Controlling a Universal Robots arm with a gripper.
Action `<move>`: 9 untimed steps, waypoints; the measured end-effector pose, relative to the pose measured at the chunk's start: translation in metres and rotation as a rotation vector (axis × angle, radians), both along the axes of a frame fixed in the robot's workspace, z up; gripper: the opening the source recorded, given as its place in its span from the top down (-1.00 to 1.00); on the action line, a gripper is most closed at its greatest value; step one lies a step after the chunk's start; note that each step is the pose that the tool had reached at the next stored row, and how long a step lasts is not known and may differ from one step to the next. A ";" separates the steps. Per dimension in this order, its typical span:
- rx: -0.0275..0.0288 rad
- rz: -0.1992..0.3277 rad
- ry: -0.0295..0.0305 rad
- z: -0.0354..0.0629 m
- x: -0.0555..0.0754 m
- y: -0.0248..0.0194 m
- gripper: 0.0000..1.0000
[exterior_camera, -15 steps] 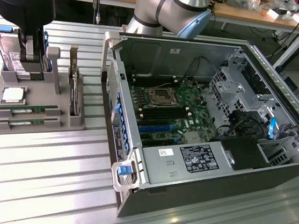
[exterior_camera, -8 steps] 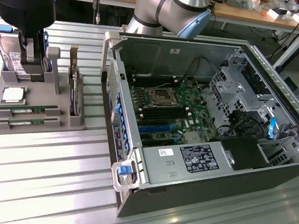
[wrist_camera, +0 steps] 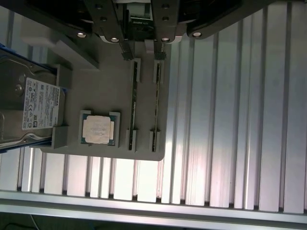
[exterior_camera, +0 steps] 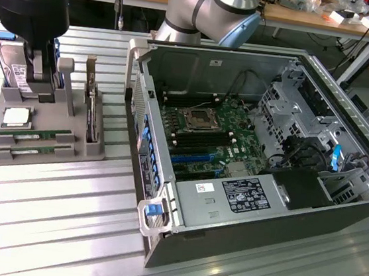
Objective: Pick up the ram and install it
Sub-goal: 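Pick up the ram and move it above insertion slot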
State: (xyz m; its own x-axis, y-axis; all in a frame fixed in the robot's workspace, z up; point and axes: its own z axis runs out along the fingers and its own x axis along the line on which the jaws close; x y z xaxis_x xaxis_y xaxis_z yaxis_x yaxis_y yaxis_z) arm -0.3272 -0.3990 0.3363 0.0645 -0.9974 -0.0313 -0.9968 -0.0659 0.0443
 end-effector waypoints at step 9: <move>0.0000 0.000 0.0001 -0.0048 0.000 0.0000 0.40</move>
